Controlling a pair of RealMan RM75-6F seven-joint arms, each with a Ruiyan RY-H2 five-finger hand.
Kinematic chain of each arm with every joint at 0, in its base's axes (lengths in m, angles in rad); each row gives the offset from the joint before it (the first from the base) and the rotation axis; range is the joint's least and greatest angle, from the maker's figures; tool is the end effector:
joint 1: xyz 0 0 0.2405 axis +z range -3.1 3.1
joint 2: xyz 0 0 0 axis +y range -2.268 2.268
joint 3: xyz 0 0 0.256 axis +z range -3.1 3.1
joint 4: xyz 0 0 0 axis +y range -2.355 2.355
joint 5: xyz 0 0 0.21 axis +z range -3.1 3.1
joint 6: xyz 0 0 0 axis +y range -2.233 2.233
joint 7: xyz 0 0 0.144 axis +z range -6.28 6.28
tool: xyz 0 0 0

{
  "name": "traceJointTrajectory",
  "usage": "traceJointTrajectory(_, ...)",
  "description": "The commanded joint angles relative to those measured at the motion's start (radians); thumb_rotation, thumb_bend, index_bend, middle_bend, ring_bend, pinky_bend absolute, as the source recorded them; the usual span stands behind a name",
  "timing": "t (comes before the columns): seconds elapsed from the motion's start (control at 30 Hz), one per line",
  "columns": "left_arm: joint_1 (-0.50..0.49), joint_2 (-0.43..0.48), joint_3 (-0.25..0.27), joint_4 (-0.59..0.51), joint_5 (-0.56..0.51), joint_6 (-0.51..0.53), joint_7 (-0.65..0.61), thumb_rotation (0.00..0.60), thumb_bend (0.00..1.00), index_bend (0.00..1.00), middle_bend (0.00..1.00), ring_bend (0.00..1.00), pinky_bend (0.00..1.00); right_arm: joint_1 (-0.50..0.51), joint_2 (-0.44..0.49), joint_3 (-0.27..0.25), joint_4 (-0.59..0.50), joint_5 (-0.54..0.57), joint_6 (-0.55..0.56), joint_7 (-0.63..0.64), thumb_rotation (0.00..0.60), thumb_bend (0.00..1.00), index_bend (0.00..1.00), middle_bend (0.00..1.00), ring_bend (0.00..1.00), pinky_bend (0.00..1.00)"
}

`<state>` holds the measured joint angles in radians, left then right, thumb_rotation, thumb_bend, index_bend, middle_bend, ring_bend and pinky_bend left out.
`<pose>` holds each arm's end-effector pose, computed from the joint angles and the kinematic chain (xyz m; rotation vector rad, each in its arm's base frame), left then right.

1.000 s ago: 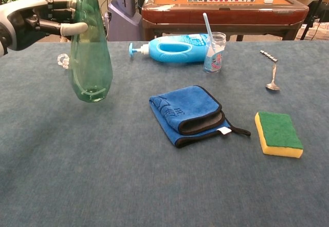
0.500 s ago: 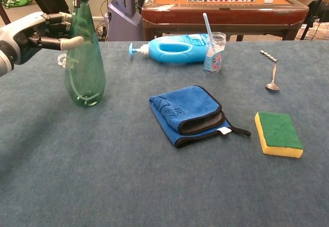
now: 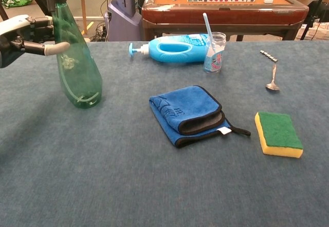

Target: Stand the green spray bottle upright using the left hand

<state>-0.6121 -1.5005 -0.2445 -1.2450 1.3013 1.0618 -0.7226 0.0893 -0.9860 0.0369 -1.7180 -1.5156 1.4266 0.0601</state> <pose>-0.2176 0.3718 0.0497 -1.2680 -1.5610 -1.5473 -0.3007 -0.1782 0.1807 1.4281 -0.9725 0.8990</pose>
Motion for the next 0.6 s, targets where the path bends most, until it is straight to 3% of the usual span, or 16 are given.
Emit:
traceJointTrajectory(0.03, 0.003, 0.009, 0.004, -0.007, 0.006, -0.003, 0.004, 0.600, 0.34, 0.27, 0.25, 0.10, 0.00, 0.000, 0.000, 0.000, -0.001, -0.001, 0.001, 0.000, 0.600, 0.20, 0.09, 0.06, 0.00, 0.00)
traceJointTrajectory(0.6, 0.013, 0.037, 0.006, -0.054, 0.029, 0.007, 0.039, 0.600, 0.34, 0.05, 0.07, 0.00, 0.00, -0.003, 0.001, -0.001, 0.006, -0.005, 0.005, 0.011, 0.600, 0.20, 0.09, 0.06, 0.00, 0.00)
